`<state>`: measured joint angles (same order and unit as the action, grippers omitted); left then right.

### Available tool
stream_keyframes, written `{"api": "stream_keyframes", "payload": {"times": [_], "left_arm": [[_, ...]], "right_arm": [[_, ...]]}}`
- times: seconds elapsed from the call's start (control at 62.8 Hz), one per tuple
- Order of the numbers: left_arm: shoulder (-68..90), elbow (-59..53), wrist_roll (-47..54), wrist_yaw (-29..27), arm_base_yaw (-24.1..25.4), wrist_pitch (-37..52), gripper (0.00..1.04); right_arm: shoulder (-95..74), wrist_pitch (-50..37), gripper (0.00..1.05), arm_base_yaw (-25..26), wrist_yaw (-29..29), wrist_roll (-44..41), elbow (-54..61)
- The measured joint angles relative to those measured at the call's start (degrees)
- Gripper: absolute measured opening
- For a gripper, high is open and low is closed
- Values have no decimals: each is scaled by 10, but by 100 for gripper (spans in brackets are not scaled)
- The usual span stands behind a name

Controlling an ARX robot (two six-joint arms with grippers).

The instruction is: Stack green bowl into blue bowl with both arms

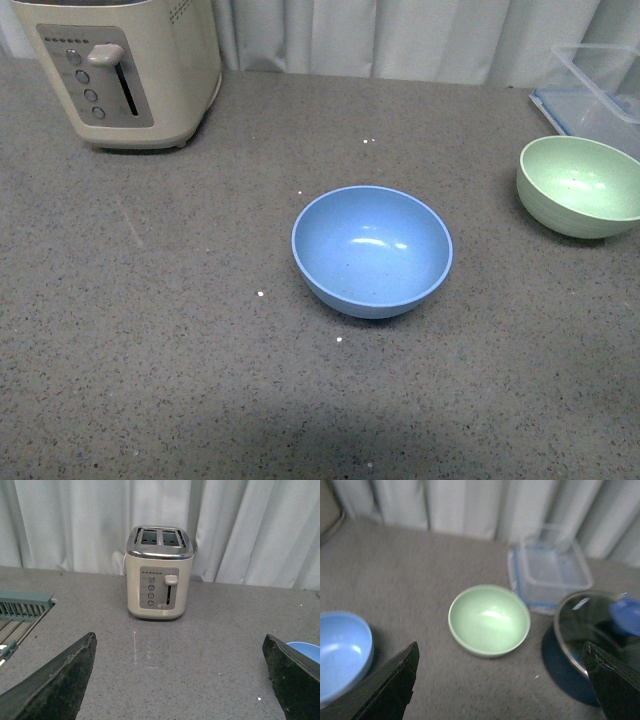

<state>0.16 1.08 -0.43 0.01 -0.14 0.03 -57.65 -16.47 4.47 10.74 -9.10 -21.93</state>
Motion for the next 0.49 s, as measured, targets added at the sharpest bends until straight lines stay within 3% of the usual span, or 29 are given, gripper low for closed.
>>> {"api": "stream_keyframes", "payload": {"times": [0.159, 0.351, 0.494], "left_arm": [[0, 0, 1, 0, 0, 0, 98], [0, 0, 2, 0, 0, 0, 98], [0, 0, 2, 0, 0, 0, 98]], "right_arm": [[-193, 111, 96, 7, 60, -122, -107], [-331, 132, 96, 3, 50, -232, -204], [-401, 169, 96, -5, 74, -283, -253]]}}
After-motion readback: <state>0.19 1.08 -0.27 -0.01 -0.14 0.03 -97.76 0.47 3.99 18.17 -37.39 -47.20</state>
